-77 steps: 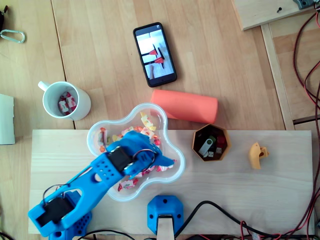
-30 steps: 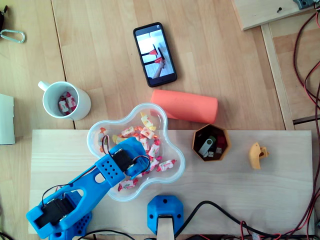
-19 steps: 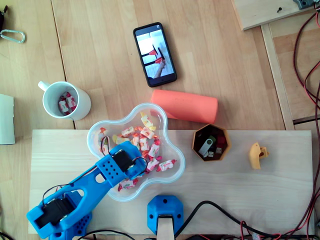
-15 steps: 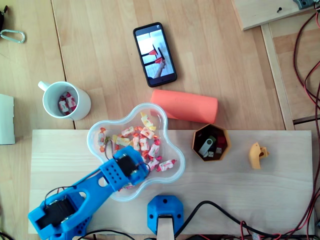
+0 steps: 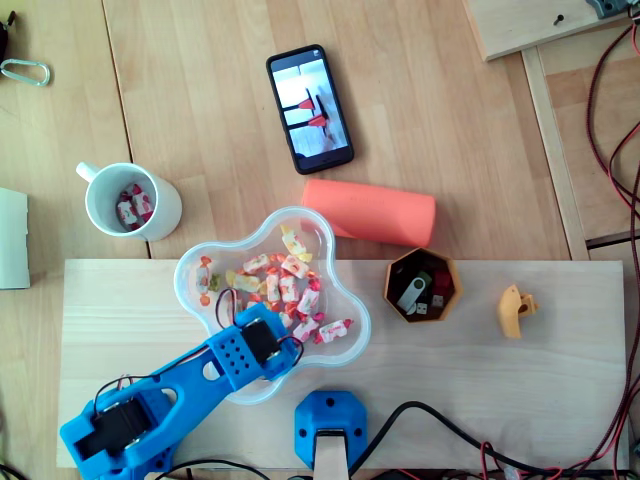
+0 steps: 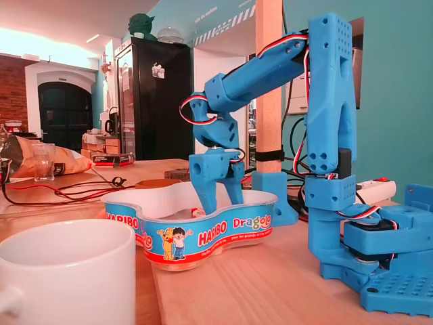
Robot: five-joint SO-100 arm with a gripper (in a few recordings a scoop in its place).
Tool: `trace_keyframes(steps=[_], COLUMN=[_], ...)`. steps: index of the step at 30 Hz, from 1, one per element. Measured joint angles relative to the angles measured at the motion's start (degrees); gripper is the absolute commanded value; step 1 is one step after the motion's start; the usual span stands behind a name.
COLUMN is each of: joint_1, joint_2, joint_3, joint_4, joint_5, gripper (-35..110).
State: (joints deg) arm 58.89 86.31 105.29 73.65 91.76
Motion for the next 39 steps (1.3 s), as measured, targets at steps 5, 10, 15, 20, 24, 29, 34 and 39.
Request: trace_keyframes(steps=[5,10,15,20,24,29,34,39], joint_1=[0.35,0.35,0.35,0.35,0.35,0.35,0.44,0.62], joint_2=[0.18,0.18,0.18,0.18,0.18,0.18,-1.05,-5.27], joint_3=[0.97,1.14,1.14,1.14,1.14,1.23,1.05,0.97], joint_4=[0.00,0.00,0.00,0.00,0.00,0.00,0.00,0.88], joint_5=[0.53,0.26,0.26,0.35,0.35,0.35,-0.26,-0.09], gripper=[27,26,18,16,20,24,25,24])
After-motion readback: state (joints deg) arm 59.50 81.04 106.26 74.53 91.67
